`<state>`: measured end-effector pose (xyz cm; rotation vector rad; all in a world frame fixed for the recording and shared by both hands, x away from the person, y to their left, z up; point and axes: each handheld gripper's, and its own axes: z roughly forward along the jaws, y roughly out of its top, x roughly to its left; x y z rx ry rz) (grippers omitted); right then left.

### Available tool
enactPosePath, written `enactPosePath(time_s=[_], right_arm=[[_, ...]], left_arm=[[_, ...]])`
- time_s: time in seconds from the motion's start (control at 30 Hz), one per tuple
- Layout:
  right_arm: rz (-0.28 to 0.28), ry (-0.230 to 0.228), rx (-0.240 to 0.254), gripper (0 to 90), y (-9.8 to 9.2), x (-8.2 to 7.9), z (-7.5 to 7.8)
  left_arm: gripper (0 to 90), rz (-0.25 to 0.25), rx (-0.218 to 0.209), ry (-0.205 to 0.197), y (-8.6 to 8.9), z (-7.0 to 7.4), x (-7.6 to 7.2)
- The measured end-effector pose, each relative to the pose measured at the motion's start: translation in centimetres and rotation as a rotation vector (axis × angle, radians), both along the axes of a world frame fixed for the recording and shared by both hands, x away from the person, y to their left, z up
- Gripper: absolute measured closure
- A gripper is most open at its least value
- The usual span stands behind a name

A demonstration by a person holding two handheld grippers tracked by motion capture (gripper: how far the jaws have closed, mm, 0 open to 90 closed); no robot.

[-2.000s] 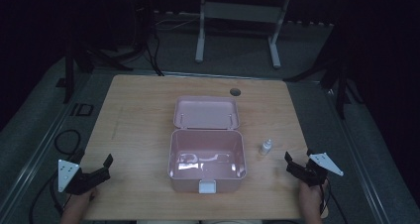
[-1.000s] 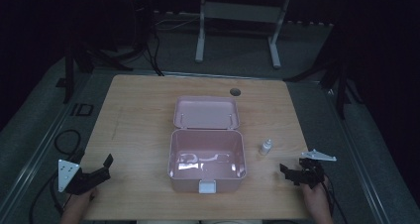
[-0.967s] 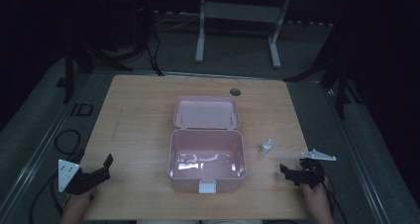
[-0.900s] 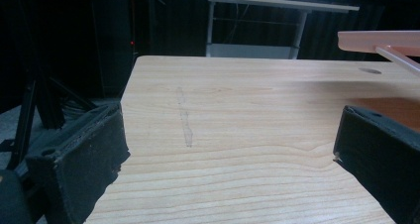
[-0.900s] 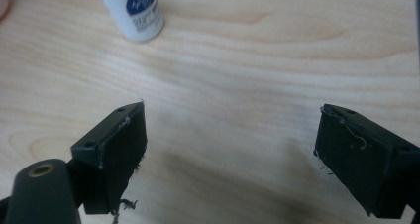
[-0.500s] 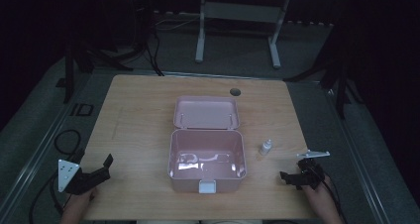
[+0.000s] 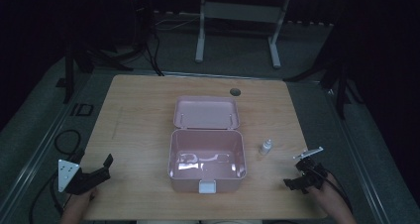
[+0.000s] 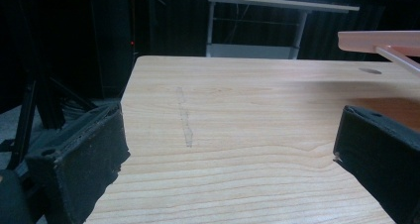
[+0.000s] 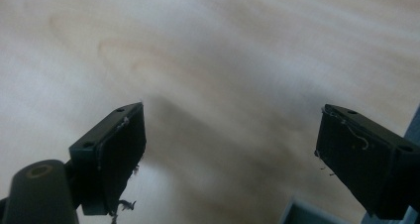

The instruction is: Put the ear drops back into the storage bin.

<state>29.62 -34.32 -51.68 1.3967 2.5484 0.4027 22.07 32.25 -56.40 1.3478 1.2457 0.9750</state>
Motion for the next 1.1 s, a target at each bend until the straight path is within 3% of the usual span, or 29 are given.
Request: enactPosePath(time_s=[0.07, 0.27, 0.37, 0.4, 0.5, 0.53, 0.57, 0.63, 0.67, 0.8, 1.1], right_arm=[[0.019, 0.053, -0.020, 11.6, 0.0, 0.0, 0.2], [0.084, 0.155, -0.097, 11.6, 0.1, -0.1, 0.6], [0.119, 0.182, -0.125, 11.6, 0.2, -0.1, 0.7], [0.158, 0.232, -0.156, 11.6, 0.6, 0.0, 0.9], [0.186, 0.293, -0.182, 11.6, 1.0, 0.2, 0.9], [0.186, 0.293, -0.182, 11.6, 1.0, 0.2, 0.9], [0.198, 0.333, -0.199, 11.7, 1.3, 0.5, 0.9], [0.200, 0.352, -0.206, 11.6, 1.4, 0.6, 0.9], [0.217, 0.391, -0.219, 11.7, 1.6, 0.8, 1.0], [0.239, 0.428, -0.241, 12.8, 2.0, 1.1, 1.1], [0.247, 0.422, -0.244, 13.1, 2.2, 1.9, 1.7]], left_arm=[[0.4, 0.000, 0.000, 0.001, 0.0, 0.0, 0.0], [0.4, 0.001, 0.002, 0.000, 0.0, 0.0, 0.0], [0.4, 0.000, 0.002, 0.001, 0.0, 0.0, 0.0], [0.4, 0.001, 0.002, 0.001, 0.0, 0.0, 0.0], [0.4, 0.001, 0.003, 0.001, 0.0, 0.0, 0.0], [0.4, 0.002, 0.002, 0.001, 0.0, 0.0, 0.0], [0.4, 0.001, 0.002, 0.001, 0.0, 0.0, 0.0], [0.4, 0.001, 0.002, 0.001, 0.0, 0.0, 0.0], [0.4, 0.001, 0.002, 0.001, 0.0, 0.0, 0.0], [0.4, 0.001, 0.001, 0.001, 0.0, 0.0, 0.0], [0.4, 0.001, 0.001, 0.002, 0.0, 0.0, 0.0]])
